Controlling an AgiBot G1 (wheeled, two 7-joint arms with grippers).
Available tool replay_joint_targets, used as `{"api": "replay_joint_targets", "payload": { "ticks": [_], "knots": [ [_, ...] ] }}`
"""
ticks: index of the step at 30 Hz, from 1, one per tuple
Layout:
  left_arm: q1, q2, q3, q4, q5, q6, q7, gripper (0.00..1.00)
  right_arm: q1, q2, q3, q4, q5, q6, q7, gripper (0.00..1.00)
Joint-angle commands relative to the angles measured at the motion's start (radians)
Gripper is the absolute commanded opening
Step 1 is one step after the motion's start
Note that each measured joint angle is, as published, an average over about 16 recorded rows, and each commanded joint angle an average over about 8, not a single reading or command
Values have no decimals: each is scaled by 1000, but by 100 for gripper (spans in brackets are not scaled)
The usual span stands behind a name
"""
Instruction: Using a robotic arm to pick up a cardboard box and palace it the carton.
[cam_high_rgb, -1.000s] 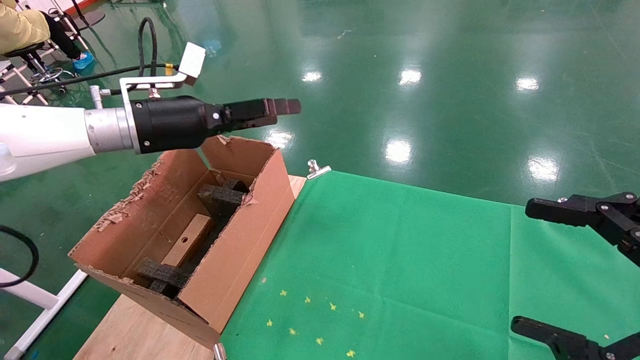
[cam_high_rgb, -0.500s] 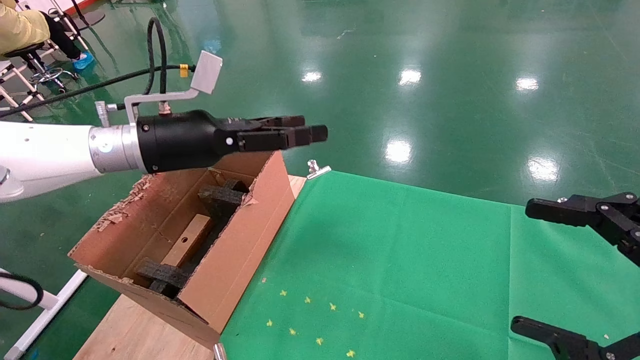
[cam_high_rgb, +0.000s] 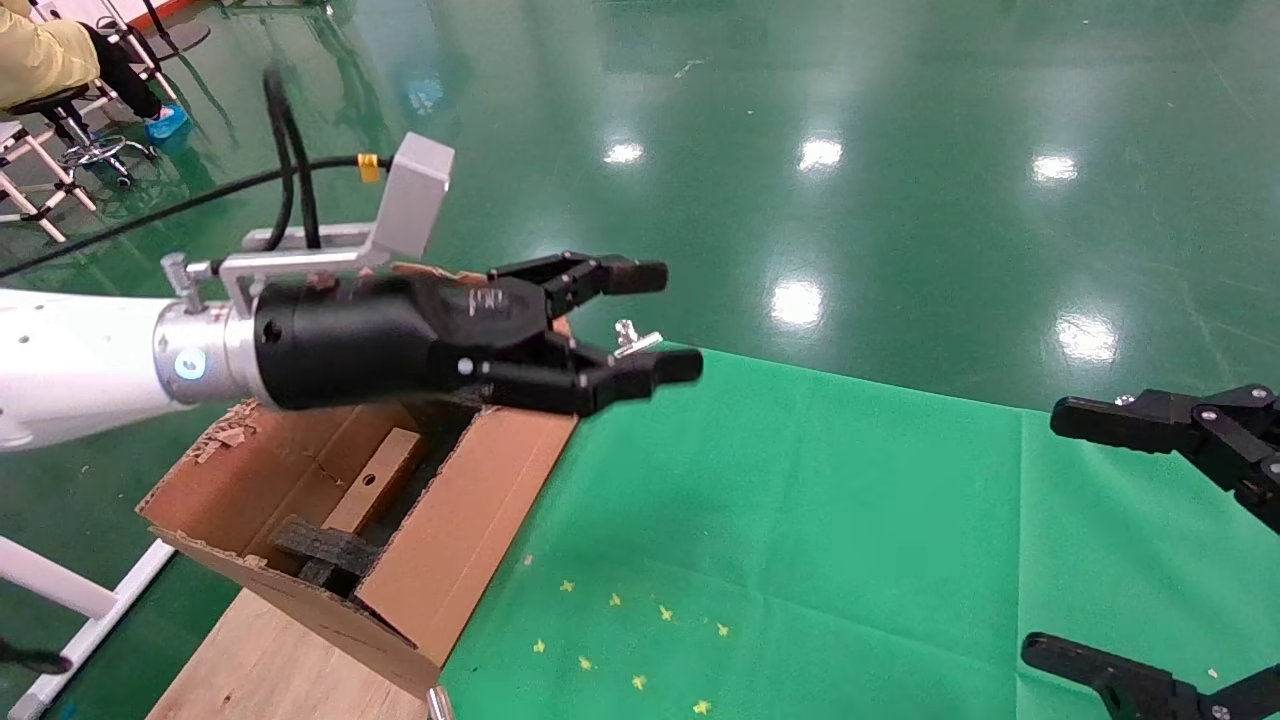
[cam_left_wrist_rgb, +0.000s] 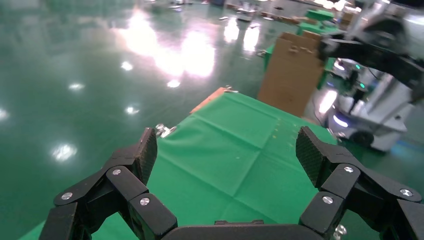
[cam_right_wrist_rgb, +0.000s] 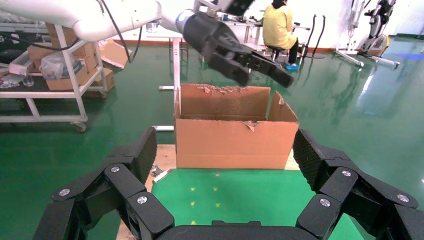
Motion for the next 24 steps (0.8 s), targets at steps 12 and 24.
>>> {"api": "replay_joint_targets", "payload": {
  "ticks": [12, 24],
  "knots": [
    [167, -39, -104, -253, -91, 35, 148, 100, 0, 0, 0, 0, 0, 0, 0, 100],
    [224, -53, -140, -339, -126, 49, 191, 100, 0, 0, 0, 0, 1, 1, 0, 100]
  ]
}}
